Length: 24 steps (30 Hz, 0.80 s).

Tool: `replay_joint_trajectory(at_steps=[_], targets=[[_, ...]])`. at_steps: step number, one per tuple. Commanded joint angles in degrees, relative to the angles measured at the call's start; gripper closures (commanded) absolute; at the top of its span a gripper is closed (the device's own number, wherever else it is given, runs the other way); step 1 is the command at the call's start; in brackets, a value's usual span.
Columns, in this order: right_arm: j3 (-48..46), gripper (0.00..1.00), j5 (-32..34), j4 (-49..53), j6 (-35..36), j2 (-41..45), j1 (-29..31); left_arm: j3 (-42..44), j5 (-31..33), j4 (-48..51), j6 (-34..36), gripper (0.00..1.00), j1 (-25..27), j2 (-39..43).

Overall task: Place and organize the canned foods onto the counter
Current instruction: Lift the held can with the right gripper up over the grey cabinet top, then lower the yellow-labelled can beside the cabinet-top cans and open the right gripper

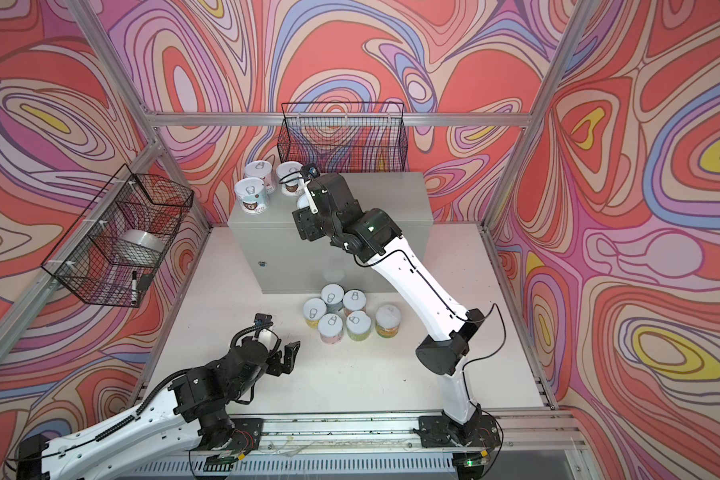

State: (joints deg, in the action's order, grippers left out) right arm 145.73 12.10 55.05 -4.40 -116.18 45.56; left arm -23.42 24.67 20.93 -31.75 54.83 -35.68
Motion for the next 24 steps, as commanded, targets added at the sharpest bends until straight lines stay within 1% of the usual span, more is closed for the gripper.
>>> replay_joint_trajectory(at_steps=[1,6,13,16,20,24], targets=[[5.1,1.0,-3.7,-2.4,3.7,-1.4,-0.1,-1.4,0.8,2.3,-0.9,0.06,0.2,0.5],[5.5,1.0,-7.0,-7.1,2.7,-2.9,-2.1,-0.5,0.8,1.6,-0.5,0.06,0.2,0.9],[6.0,1.0,-7.2,-14.6,1.4,-6.1,-2.3,0.1,-0.4,-1.9,-0.7,0.06,0.3,-2.4],[10.3,1.0,-7.5,-14.7,1.1,-9.3,-2.6,-0.2,-0.7,-2.4,-0.7,0.07,0.2,-3.4],[8.6,1.0,-7.2,-17.5,0.8,-10.0,-2.9,-0.2,-0.4,-2.3,-0.3,0.06,0.3,-3.1],[8.5,1.0,-6.5,-17.7,0.7,-11.2,-3.2,-0.1,0.3,-2.2,0.3,0.06,0.2,-2.6]])
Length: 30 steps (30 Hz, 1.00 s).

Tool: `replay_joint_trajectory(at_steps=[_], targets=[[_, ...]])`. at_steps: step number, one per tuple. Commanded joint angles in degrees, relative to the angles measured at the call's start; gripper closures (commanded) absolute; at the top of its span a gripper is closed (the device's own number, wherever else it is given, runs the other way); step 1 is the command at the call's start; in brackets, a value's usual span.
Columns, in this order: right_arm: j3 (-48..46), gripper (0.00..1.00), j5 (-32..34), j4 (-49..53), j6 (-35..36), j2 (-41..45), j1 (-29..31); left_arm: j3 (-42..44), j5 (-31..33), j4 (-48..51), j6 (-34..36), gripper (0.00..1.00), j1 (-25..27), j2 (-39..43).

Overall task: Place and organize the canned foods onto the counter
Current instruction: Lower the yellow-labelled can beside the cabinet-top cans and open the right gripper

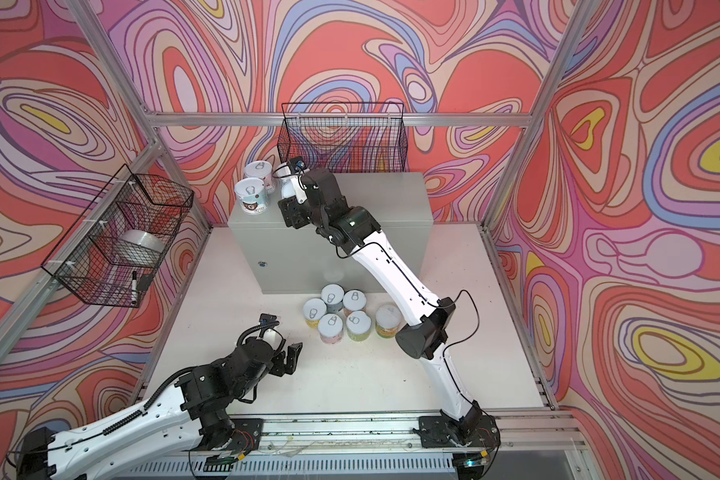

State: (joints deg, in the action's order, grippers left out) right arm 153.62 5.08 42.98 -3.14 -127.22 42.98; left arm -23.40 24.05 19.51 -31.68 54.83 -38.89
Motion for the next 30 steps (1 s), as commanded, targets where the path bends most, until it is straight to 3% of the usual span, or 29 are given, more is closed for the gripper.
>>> replay_joint_trajectory(at_steps=[1,6,16,18,22,30], targets=[[0.4,1.0,0.7,-5.9,-0.6,-0.3,-0.5,-0.1,1.0,-0.6,0.3,0.06,0.2,0.6],[0.2,0.98,1.4,-6.7,-0.6,-1.3,-0.6,-0.2,1.2,-0.9,0.4,0.06,0.2,-0.4],[0.2,0.21,2.1,-8.2,-1.0,-2.7,-0.6,-0.1,1.4,-1.6,0.9,0.05,0.3,-1.5],[0.2,0.11,2.0,-8.6,-1.2,-2.9,-0.6,-0.2,1.2,-1.8,1.3,0.05,0.2,-1.8],[0.2,0.06,1.7,-10.1,-1.6,-3.4,-0.7,-0.6,1.2,-2.0,1.6,0.04,0.2,-2.5],[-2.9,0.07,-0.6,-15.7,-1.9,-0.5,-0.7,-1.5,1.4,-1.5,2.2,0.04,0.2,-2.5]])
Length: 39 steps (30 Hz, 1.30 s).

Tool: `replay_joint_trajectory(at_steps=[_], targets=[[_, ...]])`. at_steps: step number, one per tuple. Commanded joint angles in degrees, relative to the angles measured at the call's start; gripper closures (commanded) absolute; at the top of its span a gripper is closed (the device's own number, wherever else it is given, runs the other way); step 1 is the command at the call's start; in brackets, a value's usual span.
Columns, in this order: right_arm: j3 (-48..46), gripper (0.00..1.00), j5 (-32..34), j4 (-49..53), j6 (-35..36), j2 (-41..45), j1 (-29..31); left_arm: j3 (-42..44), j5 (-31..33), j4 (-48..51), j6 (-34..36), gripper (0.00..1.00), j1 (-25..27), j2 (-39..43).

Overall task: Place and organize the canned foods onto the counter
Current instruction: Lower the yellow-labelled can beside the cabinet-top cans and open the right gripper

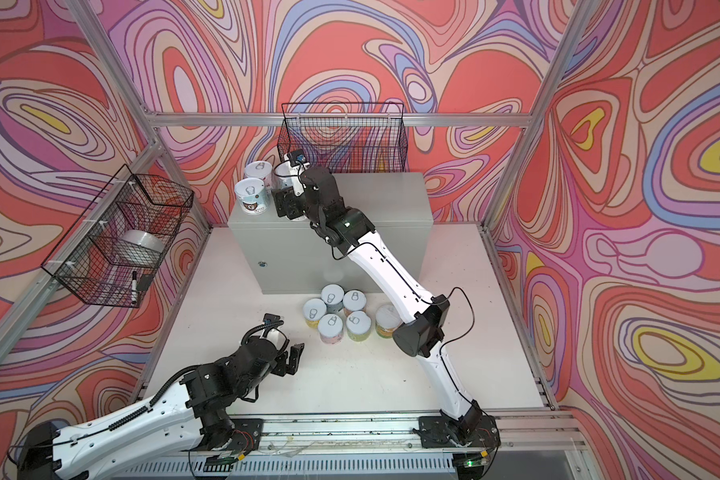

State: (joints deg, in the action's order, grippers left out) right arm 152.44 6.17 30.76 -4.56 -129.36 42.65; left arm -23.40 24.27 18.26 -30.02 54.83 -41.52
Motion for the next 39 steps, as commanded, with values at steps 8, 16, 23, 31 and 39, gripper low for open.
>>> replay_joint_trajectory(at_steps=[8,16,23,31,39], targets=[[-7.0,0.13,-5.2,-6.3,-0.5,9.2,-0.7,-1.8,0.9,-0.1,0.3,0.04,0.2,0.4],[-27.0,0.3,-6.7,-11.2,0.7,23.0,-0.6,0.0,-0.2,-2.7,-0.8,0.05,0.2,0.8],[-37.9,0.48,-6.2,-11.2,1.2,29.8,-0.6,-0.3,-0.7,-2.7,0.2,0.05,0.2,-0.5],[-42.9,0.48,-6.2,-12.4,1.4,29.7,-1.0,0.0,-2.5,-7.2,0.5,0.05,0.2,-2.4],[-38.7,0.48,-8.7,-11.9,1.2,23.4,-1.5,1.2,-3.4,-8.5,0.7,0.05,0.2,-1.1]])
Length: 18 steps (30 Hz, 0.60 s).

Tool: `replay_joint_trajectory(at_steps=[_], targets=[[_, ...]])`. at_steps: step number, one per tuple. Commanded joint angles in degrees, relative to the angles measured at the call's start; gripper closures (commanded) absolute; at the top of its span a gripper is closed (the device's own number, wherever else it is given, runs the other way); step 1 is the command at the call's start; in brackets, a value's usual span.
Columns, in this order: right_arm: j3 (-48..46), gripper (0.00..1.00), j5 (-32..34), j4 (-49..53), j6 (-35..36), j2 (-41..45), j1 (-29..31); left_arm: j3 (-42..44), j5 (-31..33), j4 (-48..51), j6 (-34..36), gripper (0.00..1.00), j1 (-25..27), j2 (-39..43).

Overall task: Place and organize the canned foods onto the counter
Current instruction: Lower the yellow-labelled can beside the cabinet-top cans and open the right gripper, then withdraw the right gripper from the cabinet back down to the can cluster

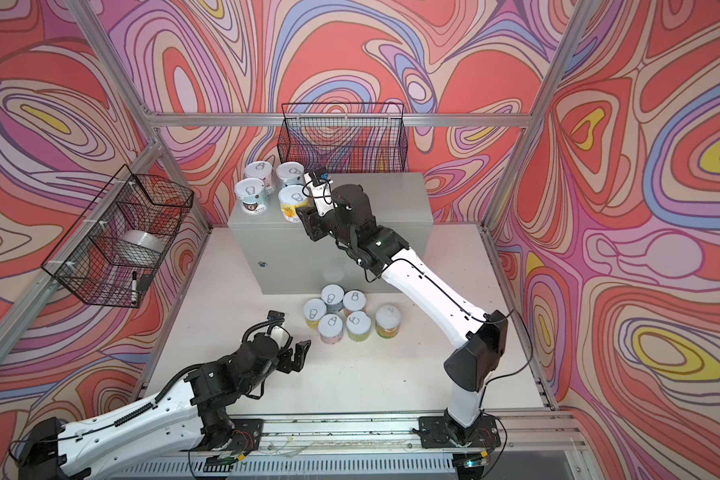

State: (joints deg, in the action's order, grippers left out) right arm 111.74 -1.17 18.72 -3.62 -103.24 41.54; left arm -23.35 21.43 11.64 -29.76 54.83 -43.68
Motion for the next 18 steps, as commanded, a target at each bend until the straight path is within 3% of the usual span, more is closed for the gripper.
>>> replay_joint_trajectory(at_steps=[1,18], targets=[[2.7,0.49,-1.9,0.3,0.2,-3.3,-0.4,1.4,-0.3,-1.8,0.2,0.05,0.2,1.5],[13.4,0.51,-4.8,0.5,-2.6,-12.0,-0.4,2.5,1.5,-0.4,-0.1,0.04,0.2,3.2]])
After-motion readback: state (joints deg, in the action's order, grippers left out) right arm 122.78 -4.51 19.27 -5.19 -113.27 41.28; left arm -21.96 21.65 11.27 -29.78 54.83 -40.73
